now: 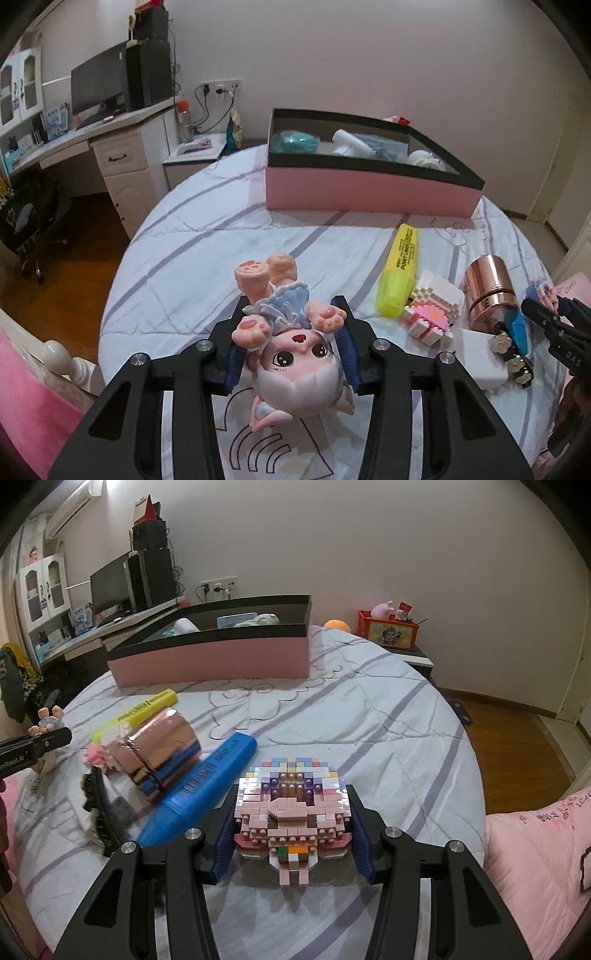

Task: Organize rigid objects
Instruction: 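Carry the doll and block figure into the pink box and release both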

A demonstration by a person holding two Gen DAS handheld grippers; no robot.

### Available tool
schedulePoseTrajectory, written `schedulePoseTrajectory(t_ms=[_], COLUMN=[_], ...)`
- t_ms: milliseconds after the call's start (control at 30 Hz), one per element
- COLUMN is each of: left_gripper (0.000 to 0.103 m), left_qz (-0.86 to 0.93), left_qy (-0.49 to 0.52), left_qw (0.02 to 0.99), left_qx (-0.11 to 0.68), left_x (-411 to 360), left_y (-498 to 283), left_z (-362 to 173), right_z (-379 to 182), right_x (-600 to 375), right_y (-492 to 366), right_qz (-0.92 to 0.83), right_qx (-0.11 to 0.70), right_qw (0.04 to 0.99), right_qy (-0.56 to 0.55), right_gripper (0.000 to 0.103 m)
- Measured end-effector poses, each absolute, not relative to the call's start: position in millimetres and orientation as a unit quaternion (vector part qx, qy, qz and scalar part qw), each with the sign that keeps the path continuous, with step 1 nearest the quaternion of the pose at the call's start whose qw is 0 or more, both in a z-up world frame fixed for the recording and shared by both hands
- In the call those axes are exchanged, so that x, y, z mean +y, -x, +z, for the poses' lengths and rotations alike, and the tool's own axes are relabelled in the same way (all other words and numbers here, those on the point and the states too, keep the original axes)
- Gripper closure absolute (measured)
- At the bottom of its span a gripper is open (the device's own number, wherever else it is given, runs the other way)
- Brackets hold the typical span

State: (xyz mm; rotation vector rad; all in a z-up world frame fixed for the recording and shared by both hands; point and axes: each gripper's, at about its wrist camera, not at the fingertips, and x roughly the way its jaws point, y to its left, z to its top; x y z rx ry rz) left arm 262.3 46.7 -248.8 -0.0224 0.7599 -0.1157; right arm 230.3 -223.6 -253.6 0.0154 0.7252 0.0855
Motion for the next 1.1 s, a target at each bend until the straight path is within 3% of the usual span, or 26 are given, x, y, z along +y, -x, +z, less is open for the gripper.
schedulePoseTrajectory(t_ms=[600, 1100], left_gripper=[0.059, 0.059], left_qz=[-0.093, -0.109], left_qy=[-0.018, -0.060], left_qw=[0.947, 0.965], left_qx=[0.308, 0.232], left_x=[22.2, -7.7], left_y=[-244.4, -274.0], left_z=[-193.5, -132.2], right_z=[-188.7, -147.3], right_x=[-195.5, -184.8], right_y=[-239.7, -280.7], right_qz=[0.079, 0.116], right_qx=[0.291, 0.251], right_qw=[0.953, 0.961], right_qy=[0.003, -0.003], right_gripper=[0.050, 0.050])
